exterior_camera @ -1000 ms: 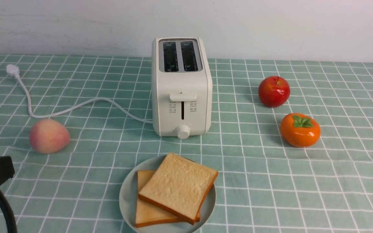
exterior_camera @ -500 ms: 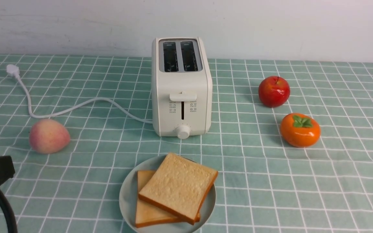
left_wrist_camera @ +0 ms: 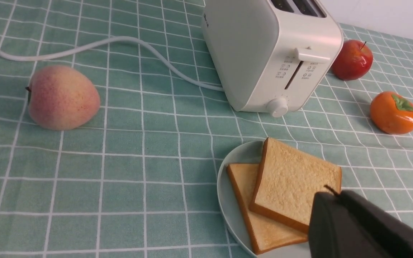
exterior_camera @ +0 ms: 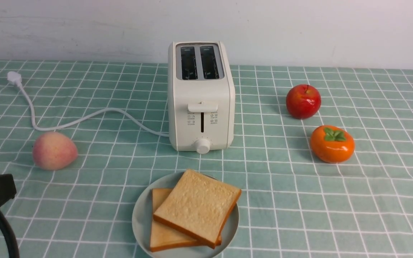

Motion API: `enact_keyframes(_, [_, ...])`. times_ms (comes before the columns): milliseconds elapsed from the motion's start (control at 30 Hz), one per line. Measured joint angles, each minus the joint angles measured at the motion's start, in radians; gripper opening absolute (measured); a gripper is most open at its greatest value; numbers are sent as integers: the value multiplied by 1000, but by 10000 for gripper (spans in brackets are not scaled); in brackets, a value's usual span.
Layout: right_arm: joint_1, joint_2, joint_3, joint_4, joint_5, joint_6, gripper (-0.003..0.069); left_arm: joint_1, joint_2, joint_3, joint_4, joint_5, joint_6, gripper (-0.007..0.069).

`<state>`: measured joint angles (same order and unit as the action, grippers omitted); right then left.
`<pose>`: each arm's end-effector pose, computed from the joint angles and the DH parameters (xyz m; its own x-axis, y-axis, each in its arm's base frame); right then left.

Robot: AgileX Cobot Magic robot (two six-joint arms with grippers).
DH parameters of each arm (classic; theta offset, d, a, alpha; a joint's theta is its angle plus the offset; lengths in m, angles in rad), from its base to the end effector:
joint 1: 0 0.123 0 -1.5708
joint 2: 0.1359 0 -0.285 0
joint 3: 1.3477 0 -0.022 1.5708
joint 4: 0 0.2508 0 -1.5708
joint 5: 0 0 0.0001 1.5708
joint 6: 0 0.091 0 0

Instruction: Take toasted bread from bread machine on blue coffee table place on plate.

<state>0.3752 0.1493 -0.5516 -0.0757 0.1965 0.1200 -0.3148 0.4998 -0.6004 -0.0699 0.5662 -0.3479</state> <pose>0.0234 0.0078 0.3668 0.2528 0.1487 -0.9560 -0.3652 0.9297 0.0480 0.0916 -0.0334 0.3271 -0.4573 -0.2670 -0.8483 0.1759 0.9078 -0.3806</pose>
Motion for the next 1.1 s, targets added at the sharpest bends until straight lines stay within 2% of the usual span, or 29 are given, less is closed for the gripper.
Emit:
enact_keyframes(133, [0, 0, 0, -3, 0, 1, 31, 0, -9, 26, 7, -15, 2, -13])
enact_keyframes(267, [0, 0, 0, -3, 0, 1, 34, 6, -85, 132, 15, -97, 27, -13])
enact_keyframes(400, [0, 0, 0, -3, 0, 2, 38, 68, -230, 325, 16, -231, 77, -13])
enact_keyframes(533, [0, 0, 1, -3, 1, 2, 43, 182, -410, 572, 14, -336, 95, -12])
enact_keyframes(633, [0, 0, 1, -3, 1, 2, 47, 226, -493, 623, 15, -299, 97, -12])
enact_keyframes(800, [0, 0, 1, -3, 1, 2, 55, 232, -510, 630, 18, -182, 98, -8])
enact_keyframes(1100, [0, 0, 2, -4, 2, 2, 69, 232, -510, 631, 17, -176, 98, -3])
